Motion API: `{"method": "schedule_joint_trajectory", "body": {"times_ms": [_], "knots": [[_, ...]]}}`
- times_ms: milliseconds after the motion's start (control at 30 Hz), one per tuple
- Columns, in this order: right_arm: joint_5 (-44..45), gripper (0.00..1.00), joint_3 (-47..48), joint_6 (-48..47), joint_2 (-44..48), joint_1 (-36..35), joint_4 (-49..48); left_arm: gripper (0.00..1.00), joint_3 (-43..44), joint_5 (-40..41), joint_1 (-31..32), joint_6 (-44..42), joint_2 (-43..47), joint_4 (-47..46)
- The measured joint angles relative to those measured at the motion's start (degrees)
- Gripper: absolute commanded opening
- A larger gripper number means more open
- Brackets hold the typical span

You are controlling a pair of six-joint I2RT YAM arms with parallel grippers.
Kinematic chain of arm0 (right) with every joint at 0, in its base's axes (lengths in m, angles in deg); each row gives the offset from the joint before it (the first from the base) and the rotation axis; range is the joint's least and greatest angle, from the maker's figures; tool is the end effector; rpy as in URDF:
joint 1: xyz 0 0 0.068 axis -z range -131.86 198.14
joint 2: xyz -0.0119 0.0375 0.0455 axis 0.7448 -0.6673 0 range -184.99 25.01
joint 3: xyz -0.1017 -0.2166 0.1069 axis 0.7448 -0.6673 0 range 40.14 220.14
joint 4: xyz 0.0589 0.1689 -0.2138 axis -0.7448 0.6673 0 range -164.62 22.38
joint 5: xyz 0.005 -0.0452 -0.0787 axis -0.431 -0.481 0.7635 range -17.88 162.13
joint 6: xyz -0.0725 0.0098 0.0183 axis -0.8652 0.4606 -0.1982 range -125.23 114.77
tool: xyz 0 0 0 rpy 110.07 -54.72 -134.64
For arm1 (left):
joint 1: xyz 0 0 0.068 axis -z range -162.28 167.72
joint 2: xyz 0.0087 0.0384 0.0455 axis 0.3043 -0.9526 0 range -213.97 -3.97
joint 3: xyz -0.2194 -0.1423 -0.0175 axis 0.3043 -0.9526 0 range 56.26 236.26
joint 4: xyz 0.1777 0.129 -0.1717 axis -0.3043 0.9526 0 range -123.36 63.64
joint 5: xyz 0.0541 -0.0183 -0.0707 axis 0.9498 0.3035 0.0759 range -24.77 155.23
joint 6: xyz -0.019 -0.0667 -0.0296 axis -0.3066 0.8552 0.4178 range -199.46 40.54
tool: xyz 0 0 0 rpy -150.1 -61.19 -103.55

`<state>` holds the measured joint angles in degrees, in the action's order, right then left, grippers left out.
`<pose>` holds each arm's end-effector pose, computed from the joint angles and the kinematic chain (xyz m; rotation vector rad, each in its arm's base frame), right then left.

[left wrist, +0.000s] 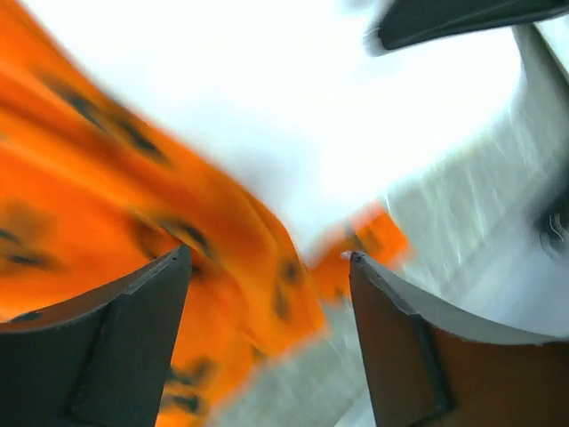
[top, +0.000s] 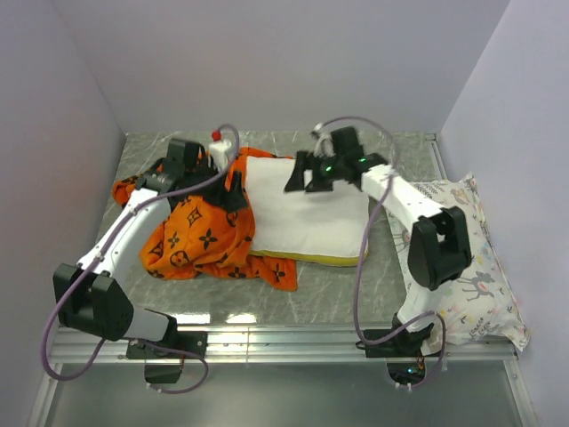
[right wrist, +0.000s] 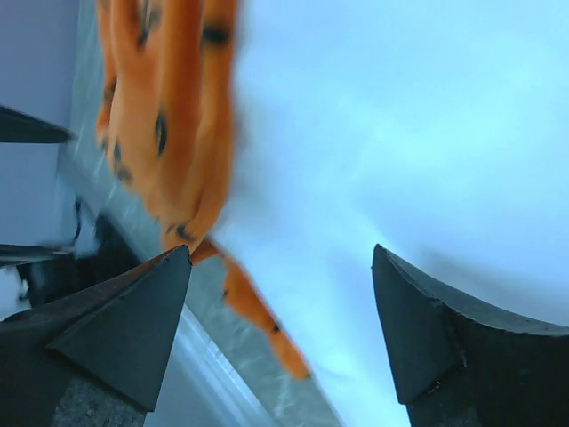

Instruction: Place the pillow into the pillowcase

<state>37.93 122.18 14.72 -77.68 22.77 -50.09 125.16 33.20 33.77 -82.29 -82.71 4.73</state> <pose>0.3753 0.2176 0.2336 -0.4226 2.4118 1.0756 0.3039 -0.1225 0.2806 0.6457 2.2912 -0.7794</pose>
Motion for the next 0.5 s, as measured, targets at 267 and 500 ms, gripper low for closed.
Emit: {"method": "schedule_joint_trajectory", "body": {"times_ms": [267,500], "knots": [[11.74,0.91,7.32,-2.19,0.61,17.27,0.70,0.76,25.22,17.20,0.00,5.27,-18.58,-12.35],[10.71,0.98,6.62,0.11,-8.04,22.36,2.64,0.73,32.81,25.73,0.13,8.70,-40.85,-14.67]]}}
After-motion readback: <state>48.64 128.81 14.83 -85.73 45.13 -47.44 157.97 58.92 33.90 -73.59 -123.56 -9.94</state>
